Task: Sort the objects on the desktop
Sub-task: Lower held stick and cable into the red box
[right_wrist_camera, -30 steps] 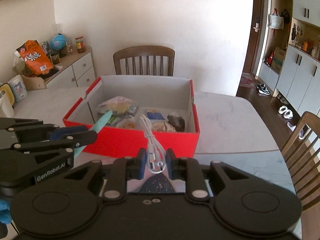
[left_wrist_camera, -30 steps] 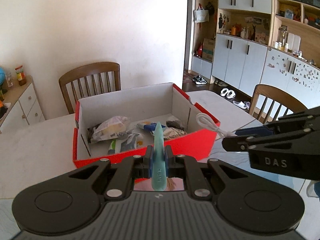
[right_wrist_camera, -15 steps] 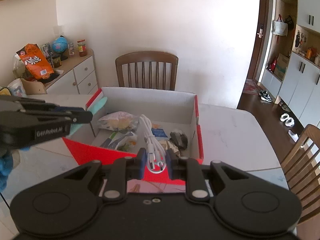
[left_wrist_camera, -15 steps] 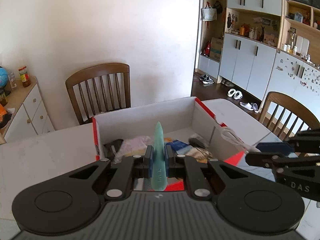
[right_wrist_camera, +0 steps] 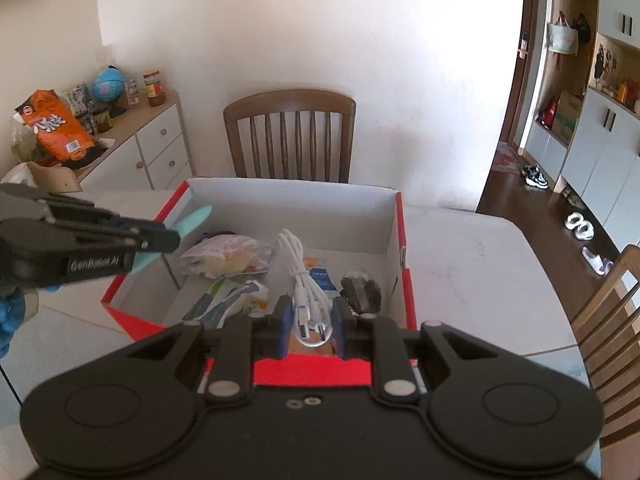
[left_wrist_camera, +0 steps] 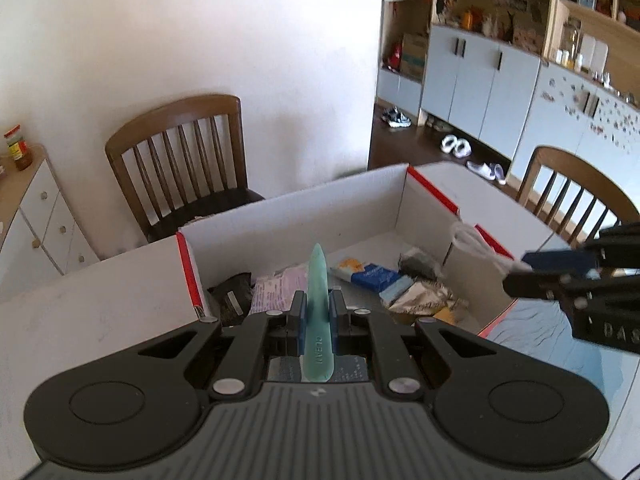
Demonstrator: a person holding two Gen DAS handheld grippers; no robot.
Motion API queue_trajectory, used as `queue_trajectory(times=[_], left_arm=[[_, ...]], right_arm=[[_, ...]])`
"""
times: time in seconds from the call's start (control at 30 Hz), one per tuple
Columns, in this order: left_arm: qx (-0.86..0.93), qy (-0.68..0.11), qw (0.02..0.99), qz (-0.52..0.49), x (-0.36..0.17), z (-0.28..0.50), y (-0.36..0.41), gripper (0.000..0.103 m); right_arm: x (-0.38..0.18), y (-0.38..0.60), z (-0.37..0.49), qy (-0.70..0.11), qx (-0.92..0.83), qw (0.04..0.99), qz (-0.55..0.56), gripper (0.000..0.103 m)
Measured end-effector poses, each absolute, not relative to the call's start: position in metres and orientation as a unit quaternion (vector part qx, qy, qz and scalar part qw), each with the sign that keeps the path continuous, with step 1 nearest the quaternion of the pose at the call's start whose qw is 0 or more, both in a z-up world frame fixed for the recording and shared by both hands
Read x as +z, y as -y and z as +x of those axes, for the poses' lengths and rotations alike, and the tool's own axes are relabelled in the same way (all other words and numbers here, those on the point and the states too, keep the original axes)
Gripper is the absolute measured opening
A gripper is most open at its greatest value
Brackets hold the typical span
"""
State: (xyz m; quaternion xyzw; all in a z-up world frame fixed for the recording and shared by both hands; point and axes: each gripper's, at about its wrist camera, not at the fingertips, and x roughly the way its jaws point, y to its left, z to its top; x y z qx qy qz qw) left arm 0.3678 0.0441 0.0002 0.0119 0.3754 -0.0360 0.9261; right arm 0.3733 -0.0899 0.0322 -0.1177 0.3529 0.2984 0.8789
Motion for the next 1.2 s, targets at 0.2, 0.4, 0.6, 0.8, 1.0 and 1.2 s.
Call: queue_trajectory(times=[0.2, 0.4, 0.6, 0.8, 1.0, 1.2], left_arm=[[-0.059, -0.389, 0.919, 0.018, -0.01, 0.38, -0.044, 0.01], [-0.073, -0.393, 0.916, 0.023, -0.017, 0.4, -0.032, 0.01], [-0.084, -0.407, 0.909, 0.033, -0.03, 0.422, -0.017, 0.01], [-0.082, -0.424, 0.901, 0.046, -0.044, 0.439, -0.009, 0.01], [-0.092, -0.453, 0.885, 0.046, -0.059, 0.456, -0.005, 0.01], [-0.096, -0.487, 0.867, 0.048, -0.072, 0.466, -0.002, 0.01]], right_arm=[[0.022, 0.082, 0.39, -0.367, 0.287, 0.877, -0.119, 0.02], [0.009, 0.073, 0.403, -0.379, 0.273, 0.875, -0.129, 0.02], [-0.004, 0.063, 0.414, -0.389, 0.27, 0.87, -0.139, 0.02], [-0.01, 0.06, 0.422, -0.393, 0.269, 0.867, -0.147, 0.02], [-0.015, 0.058, 0.426, -0.399, 0.27, 0.863, -0.153, 0.019], [-0.021, 0.062, 0.43, -0.408, 0.267, 0.861, -0.143, 0.019]])
